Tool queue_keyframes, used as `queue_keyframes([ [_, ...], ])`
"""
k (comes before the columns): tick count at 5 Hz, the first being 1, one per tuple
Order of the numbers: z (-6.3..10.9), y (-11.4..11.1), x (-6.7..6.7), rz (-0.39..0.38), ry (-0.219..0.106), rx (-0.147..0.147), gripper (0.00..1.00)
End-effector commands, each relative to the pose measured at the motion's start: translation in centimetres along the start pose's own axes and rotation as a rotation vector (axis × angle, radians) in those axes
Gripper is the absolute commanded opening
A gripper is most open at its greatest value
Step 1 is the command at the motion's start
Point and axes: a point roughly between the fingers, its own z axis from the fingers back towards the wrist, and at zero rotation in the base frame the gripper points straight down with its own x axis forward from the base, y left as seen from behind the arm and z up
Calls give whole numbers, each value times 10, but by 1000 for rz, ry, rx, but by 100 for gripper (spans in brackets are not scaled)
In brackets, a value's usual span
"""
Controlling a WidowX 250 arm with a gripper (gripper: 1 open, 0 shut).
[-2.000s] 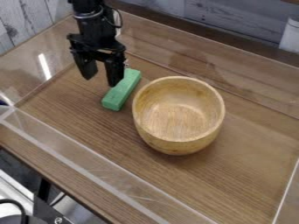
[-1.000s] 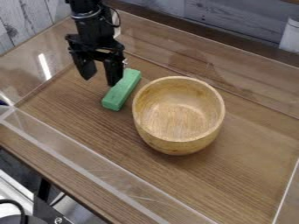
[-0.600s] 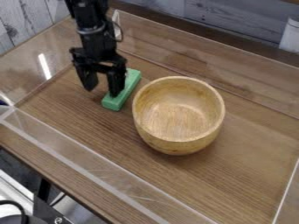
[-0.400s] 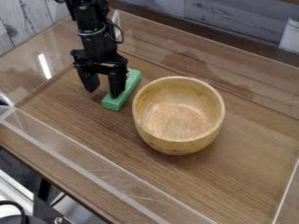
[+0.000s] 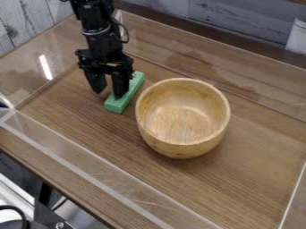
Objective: Put the green block in the brown bowl
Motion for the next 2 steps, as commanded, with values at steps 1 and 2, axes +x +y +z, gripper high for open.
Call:
queue_keyframes([
  [1, -6, 2, 4, 20, -10, 12, 0],
  [2, 4, -2, 6, 19, -29, 5, 0],
])
